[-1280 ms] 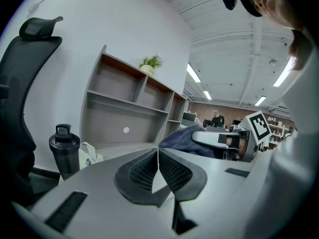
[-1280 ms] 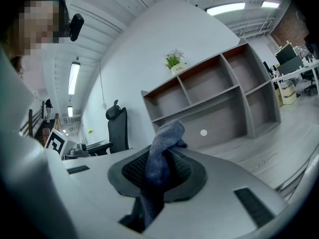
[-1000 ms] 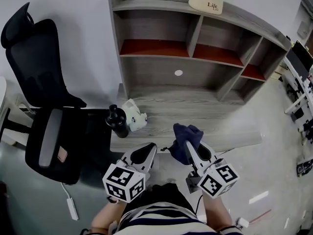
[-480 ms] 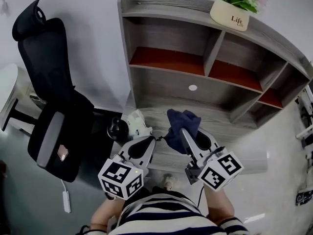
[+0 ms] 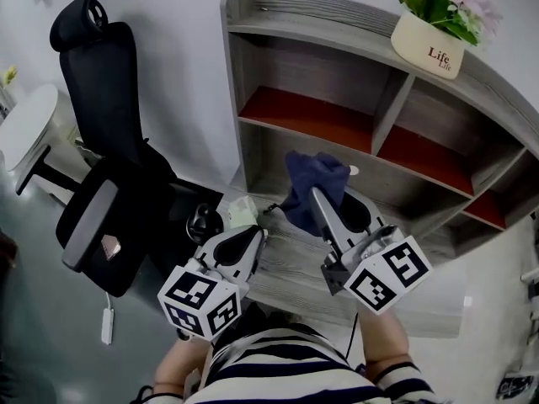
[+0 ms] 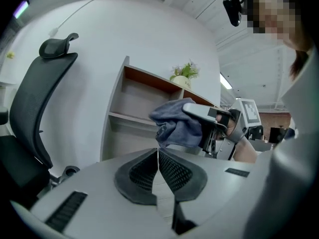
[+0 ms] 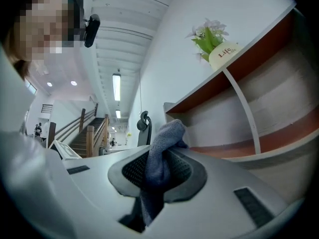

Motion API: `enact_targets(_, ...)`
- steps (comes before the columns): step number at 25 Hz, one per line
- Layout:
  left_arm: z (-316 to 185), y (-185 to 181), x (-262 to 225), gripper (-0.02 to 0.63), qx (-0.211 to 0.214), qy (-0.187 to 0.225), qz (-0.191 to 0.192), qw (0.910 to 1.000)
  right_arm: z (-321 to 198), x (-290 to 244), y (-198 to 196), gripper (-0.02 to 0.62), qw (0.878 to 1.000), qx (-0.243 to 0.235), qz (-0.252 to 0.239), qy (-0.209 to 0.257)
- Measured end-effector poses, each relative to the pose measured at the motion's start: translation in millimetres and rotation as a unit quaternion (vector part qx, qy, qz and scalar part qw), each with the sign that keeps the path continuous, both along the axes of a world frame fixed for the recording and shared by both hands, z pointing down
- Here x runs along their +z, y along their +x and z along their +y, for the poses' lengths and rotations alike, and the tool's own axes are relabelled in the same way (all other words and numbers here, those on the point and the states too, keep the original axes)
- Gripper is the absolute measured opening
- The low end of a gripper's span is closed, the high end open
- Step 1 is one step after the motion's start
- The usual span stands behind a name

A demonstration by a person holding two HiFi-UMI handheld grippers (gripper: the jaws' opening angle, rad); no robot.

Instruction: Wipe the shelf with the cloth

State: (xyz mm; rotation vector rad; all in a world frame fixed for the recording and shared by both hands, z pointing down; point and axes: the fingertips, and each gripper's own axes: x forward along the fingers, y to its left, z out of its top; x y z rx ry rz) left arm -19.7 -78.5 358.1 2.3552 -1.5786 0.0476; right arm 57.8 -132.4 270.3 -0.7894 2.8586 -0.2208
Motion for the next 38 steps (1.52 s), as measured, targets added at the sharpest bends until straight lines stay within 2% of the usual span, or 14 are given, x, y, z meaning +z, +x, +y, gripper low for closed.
enact_targets(7, -11.0, -23.3, -13.2, 0.021, -0.026, 0.008, 0.003, 0.9996, -22.4, -25.4, -28.8, 0.071, 0.999, -0.025, -0.009, 0.026)
enact_targets(16, -29.2, -47.7, -33.1, 0.021, -0.009, 0.009, -0.018, 0.9998, -39.6, -83.7, -81.9, 0.071, 0.995, -0.03, -0.022, 0.092)
enact_targets(24, -36.3, -74.3, -43.9, 0.021, -0.005, 0.021, 0.013, 0.9997, -53.2, -133.0, -118.6, 0.072, 0.986, -0.026, -0.045, 0.16)
enact_targets(30, -40.7, -94.4, -42.4, 0.021, -0.021, 0.023, 0.02, 0.9993, -65.6, -157.6, -141.0, 0.071, 0.972, 0.013, -0.055, 0.229)
enact_targets(34, -41.0, -105.3, -42.8, 0.021, -0.03, 0.024, 0.024, 0.999, -88.0, -151.8, -155.2, 0.071, 0.962, 0.073, -0.011, 0.264)
enact_targets(38, -41.2, -113.6, -40.8, 0.021, -0.034, 0.023, 0.031, 0.9986, -104.0, -133.1, -170.2, 0.071, 0.954, 0.097, 0.045, 0.28)
